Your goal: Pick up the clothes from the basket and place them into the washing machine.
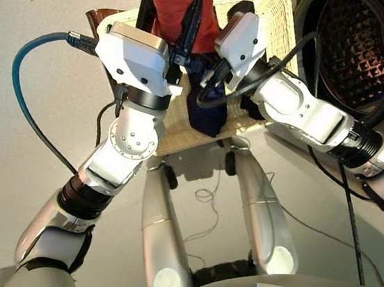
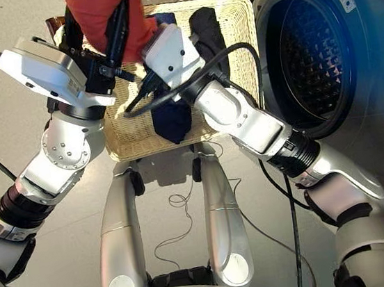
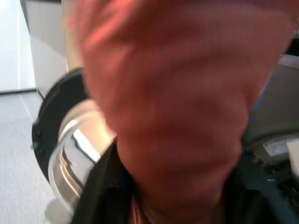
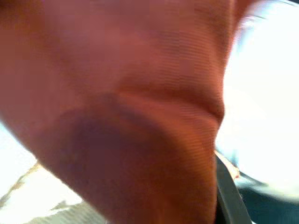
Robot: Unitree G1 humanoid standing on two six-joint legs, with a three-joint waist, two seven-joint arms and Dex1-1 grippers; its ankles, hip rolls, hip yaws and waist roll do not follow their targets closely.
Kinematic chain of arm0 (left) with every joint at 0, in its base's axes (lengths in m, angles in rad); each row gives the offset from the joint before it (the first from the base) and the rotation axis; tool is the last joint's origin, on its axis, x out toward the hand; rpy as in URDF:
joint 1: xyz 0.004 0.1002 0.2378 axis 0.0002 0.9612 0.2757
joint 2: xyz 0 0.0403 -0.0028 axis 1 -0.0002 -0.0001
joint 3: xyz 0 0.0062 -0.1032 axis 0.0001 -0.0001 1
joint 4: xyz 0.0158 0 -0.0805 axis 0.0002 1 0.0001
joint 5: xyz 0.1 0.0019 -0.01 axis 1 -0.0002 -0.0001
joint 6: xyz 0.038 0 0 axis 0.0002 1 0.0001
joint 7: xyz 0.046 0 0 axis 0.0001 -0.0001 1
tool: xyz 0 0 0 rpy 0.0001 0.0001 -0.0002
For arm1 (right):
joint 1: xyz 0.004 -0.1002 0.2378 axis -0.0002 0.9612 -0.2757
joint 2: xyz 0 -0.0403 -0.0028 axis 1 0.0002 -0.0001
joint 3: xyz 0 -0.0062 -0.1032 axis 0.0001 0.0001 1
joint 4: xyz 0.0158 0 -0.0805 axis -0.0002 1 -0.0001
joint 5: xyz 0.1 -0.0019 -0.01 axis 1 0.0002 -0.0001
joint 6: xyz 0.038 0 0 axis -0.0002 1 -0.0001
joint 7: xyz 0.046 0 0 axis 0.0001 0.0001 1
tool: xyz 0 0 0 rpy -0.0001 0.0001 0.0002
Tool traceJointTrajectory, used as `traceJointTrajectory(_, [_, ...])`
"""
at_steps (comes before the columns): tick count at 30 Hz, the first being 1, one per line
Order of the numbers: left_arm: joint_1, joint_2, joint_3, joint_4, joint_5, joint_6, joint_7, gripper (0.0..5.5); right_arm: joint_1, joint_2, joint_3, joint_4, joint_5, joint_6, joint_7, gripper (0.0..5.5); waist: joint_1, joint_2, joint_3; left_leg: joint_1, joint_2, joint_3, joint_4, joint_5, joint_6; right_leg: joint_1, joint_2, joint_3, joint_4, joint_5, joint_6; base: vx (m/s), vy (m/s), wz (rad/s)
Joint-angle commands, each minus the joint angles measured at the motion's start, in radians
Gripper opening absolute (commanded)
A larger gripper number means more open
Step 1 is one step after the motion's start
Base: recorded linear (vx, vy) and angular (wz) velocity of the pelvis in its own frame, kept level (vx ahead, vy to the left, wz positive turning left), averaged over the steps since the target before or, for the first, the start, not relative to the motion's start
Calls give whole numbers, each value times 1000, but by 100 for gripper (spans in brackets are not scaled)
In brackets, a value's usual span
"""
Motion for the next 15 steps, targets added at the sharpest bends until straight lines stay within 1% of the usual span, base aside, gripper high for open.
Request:
traceJointTrajectory(1, [-1,-33,18,-110,52,-64,17,550,9,21,-100,-33,-103,-97,-104,0,-2,62,-12,6,28,-27,35,-48,-60,10,-44,77,-44,-17,104,0,0,0])
traceJointTrajectory(2, [-2,-41,16,-103,50,-68,20,550,23,38,-116,-14,-128,-106,-138,0,-1,67,-12,1,27,-27,36,-48,-60,8,-44,77,-43,-18,104,0,0,0])
traceJointTrajectory(4, [-3,-51,9,-86,50,-73,22,550,48,61,-141,37,-194,-94,-183,0,0,77,-12,-7,27,-25,42,-50,-57,1,-44,77,-41,-20,103,0,0,0])
traceJointTrajectory(5, [-6,-58,3,-78,51,-74,24,550,55,79,-150,60,-184,-105,-202,0,1,82,-12,-10,26,-25,45,-52,-56,-2,-44,79,-39,-21,103,0,0,0])
traceJointTrajectory(7, [-9,-64,-2,-77,53,-75,26,550,62,94,-162,101,-175,-104,-220,0,3,87,-12,-14,26,-24,46,-53,-55,-8,-44,79,-37,-22,103,0,0,0])
traceJointTrajectory(8, [-9,-64,-3,-77,53,-75,27,550,62,95,-162,102,-175,-104,-220,0,4,87,-12,-15,26,-25,47,-53,-55,-8,-44,79,-37,-22,103,0,0,0])
traceJointTrajectory(9, [-13,-69,-14,-72,58,-74,27,550,61,99,-173,155,-208,-100,-253,0,6,94,-12,-19,25,-25,50,-54,-54,-13,-44,80,-31,-24,102,0,0,0])
traceJointTrajectory(13, [-30,-76,-25,-66,60,-85,27,550,59,106,-207,268,-254,-88,-332,0,6,103,-12,-22,23,-26,51,-54,-53,-16,-43,83,-25,-28,103,0,0,0])
traceJointTrajectory(14, [-30,-76,-26,-65,60,-85,27,550,58,107,-207,269,-254,-88,-333,0,6,103,-12,-23,23,-27,52,-55,-53,-17,-43,83,-25,-28,103,0,0,0])
traceJointTrajectory(15, [-36,-87,-31,-65,64,-89,32,550,63,109,-221,313,-264,-94,-362,0,6,108,-12,-23,21,-28,50,-54,-53,-17,-44,84,-26,-28,104,0,0,0])
